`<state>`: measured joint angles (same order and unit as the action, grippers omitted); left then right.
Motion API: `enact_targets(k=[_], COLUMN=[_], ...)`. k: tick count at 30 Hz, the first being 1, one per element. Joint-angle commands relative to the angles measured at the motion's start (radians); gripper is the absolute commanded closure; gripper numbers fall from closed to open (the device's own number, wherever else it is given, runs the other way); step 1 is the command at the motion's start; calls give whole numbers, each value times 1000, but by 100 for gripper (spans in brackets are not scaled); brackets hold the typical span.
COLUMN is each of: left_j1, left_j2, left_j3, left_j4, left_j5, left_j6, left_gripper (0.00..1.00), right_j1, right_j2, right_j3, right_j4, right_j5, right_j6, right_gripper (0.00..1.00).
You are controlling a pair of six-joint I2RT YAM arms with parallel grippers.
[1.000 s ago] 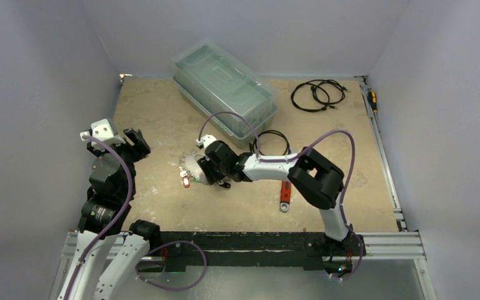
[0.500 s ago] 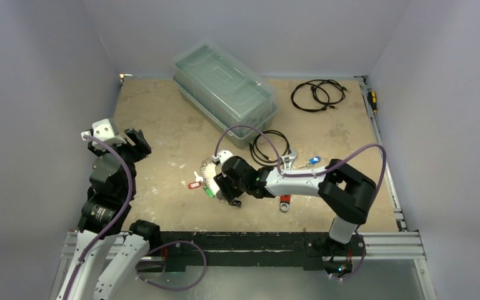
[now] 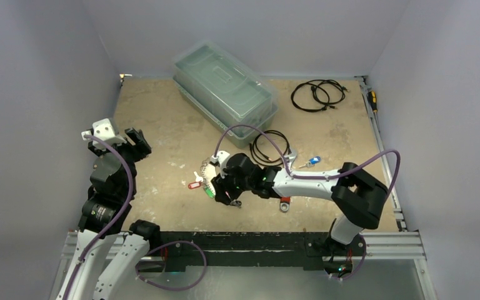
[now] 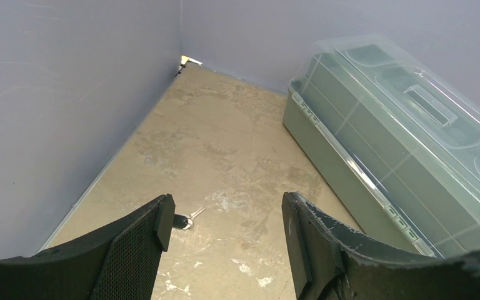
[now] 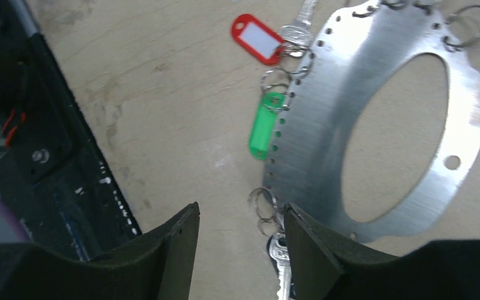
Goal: Put the keys on the keyring
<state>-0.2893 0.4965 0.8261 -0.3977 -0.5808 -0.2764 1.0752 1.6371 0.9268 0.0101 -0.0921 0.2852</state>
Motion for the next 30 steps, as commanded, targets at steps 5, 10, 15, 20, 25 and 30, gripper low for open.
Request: enact_targets(k=[5,10,15,20,25,30], left_j1=[-4,-4,-4,-4,-5,-5], left_j2=[4,2,1,1,-2,-1], left_j3=[-1,-2,-1,-2,-1,-3], left_j4=[22,23,24,23,23,25], left_j5=[-10,-7,-7,-3,-2,0], left_j6=[11,12,14,15,16,17], left_gripper=[35,35,34,34,34,34], right_j1=[3,3,3,2,2,2], right_j2=[40,88,166,266,358,407], right_j3=[36,138,255,393,464,482], right_j4=[50,6,-7,-105,-123,-153], right_j5=[-161,-24,111,282,309,357], right_j6=[-53,-11,67,85,69,64], right_gripper=[44,45,42,36,36,26])
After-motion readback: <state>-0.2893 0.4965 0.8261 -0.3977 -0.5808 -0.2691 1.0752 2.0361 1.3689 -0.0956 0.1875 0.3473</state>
